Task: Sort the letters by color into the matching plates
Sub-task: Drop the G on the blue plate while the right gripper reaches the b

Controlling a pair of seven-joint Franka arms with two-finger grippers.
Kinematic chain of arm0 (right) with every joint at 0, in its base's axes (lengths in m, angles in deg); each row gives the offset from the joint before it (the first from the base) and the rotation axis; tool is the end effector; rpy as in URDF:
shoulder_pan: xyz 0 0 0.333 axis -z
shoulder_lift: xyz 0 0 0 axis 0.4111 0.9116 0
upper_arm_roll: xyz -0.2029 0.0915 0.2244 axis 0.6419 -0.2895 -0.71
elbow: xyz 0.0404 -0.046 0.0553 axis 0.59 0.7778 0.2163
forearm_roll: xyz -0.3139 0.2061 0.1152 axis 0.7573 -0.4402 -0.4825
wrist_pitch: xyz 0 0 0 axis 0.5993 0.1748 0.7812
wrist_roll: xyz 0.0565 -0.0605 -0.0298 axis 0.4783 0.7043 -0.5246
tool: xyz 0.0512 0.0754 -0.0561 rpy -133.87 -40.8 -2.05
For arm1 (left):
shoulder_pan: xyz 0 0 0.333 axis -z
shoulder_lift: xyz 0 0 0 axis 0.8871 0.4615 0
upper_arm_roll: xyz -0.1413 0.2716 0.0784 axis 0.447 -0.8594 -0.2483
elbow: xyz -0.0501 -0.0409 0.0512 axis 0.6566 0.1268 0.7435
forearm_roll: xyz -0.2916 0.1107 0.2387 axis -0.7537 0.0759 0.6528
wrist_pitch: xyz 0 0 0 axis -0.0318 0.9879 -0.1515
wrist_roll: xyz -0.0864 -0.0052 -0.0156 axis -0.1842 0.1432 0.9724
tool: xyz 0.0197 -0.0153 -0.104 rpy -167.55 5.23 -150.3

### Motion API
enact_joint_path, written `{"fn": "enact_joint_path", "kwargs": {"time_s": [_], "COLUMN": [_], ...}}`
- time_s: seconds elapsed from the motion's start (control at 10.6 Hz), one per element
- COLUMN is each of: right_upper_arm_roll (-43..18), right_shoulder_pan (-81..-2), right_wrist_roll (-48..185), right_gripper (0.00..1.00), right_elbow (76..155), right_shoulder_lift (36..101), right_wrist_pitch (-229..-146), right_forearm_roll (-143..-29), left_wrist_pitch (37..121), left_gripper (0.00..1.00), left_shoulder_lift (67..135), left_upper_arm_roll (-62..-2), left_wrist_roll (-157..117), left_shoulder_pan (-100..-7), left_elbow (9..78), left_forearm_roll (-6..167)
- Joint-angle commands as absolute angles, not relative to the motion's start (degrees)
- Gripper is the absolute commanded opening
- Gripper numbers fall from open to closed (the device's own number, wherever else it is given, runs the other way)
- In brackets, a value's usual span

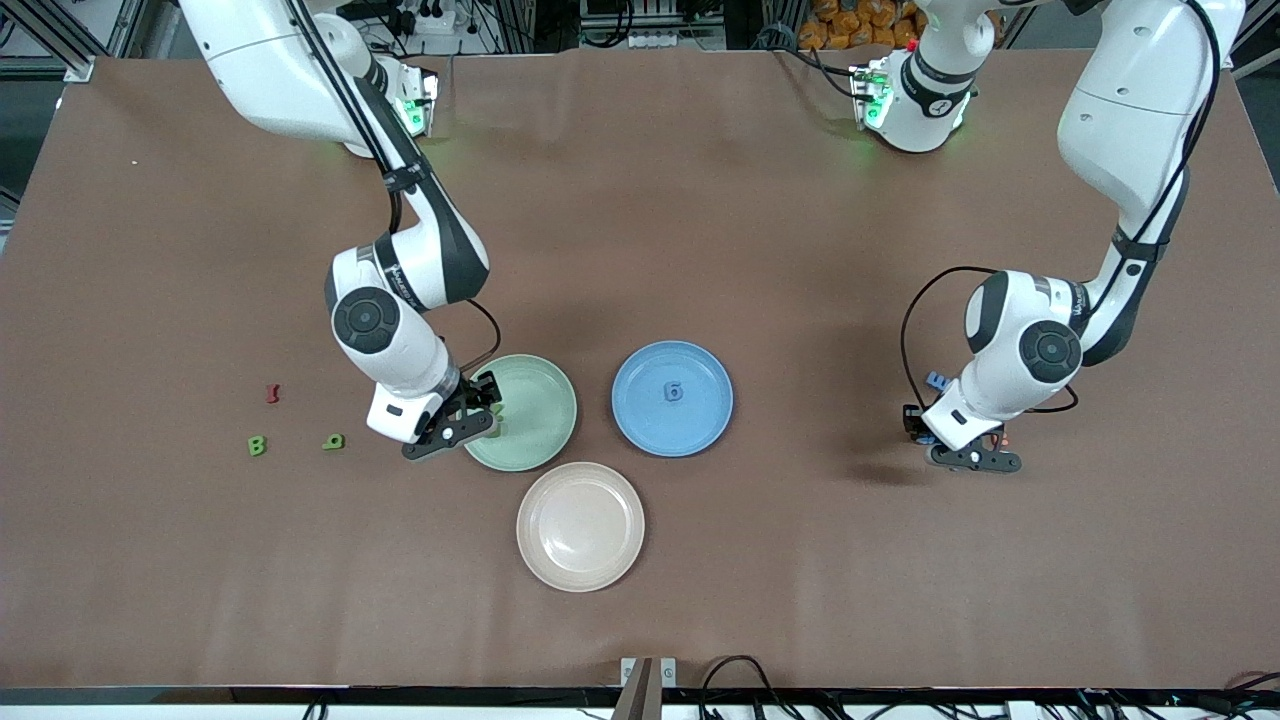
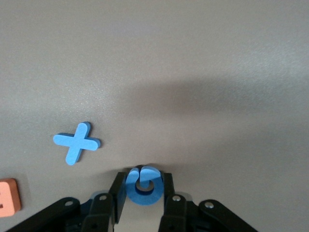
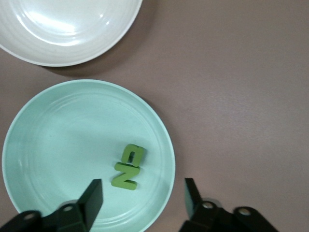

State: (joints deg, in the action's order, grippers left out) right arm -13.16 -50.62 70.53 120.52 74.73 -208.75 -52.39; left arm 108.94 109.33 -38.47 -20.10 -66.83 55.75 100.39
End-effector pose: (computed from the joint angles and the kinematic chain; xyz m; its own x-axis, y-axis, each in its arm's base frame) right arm 0.6105 0.2472 0.2603 0.9204 0.3870 0.0561 0.3876 -0.9218 -0.0011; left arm 0.6197 -0.0786 0.1859 0.9891 -0.1363 0.0556 -0.1369 -0.9906 0.0077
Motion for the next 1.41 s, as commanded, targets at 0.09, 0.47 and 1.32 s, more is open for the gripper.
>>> {"fn": "enact_joint_path", "kwargs": {"time_s": [0.09, 0.47, 1.32], "right_upper_arm_roll": [-13.3, -13.3, -13.6], "right_shoulder_pan": [-44.7, -38.0, -27.4], "right_wrist_roll": [64.1, 57.3, 49.7], "right_gripper": [1.0, 1.0, 1.0], "right_elbow": [119.1, 118.9, 119.8], "right_shoulder_lift": [74.6, 74.8, 77.5], "right_wrist_pitch": [-207.1, -207.1, -209.7], "right_forearm_roll": [-52.5, -52.4, -52.5], "left_wrist_pitch": [104.3, 99.4, 96.7], "left_gripper": [0.0, 0.0, 0.0], "left_shoulder_lift": [108.4, 108.3, 109.1], "left_upper_arm_roll": [-38.2, -37.4, -33.2], "left_wrist_roll": [-13.9, -5.0, 16.0], "left_shoulder_pan": [-63.8, -59.2, -49.8], "left_elbow": [53.2, 50.2, 45.6], "left_forearm_roll": [100.9, 100.6, 100.6]}}
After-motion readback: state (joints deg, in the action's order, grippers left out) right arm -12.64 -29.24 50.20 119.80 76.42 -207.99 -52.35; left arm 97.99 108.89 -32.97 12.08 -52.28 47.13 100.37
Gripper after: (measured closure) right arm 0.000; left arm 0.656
